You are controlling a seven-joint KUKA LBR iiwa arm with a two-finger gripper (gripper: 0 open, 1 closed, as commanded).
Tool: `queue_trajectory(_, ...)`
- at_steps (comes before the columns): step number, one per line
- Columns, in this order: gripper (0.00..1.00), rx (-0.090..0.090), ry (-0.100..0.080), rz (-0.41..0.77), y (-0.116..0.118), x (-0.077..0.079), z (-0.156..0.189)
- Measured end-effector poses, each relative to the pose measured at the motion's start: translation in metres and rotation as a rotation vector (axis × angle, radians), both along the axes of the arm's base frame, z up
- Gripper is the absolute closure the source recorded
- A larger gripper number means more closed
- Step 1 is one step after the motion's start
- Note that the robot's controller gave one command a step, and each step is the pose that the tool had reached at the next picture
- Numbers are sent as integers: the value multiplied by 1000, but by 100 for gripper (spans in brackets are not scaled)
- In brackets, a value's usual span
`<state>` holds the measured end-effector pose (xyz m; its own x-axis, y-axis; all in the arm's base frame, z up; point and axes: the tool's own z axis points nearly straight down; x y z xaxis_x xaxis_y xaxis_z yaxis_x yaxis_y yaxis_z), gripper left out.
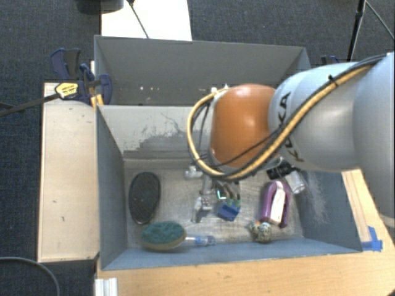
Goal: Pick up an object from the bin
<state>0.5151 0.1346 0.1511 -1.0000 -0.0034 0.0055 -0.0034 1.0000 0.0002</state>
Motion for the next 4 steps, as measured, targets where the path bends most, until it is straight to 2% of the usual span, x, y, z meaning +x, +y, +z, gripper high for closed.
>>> queue_trajectory(1,0,-5,-19,445,68,-12,-58)
queue_trajectory(2,0,4,-28,766,39,-29,-46)
queue_trajectory(3,0,4,-17,900,36,-27,-40)
queue_trajectory(4,0,6,-15,1002,36,-29,-55)
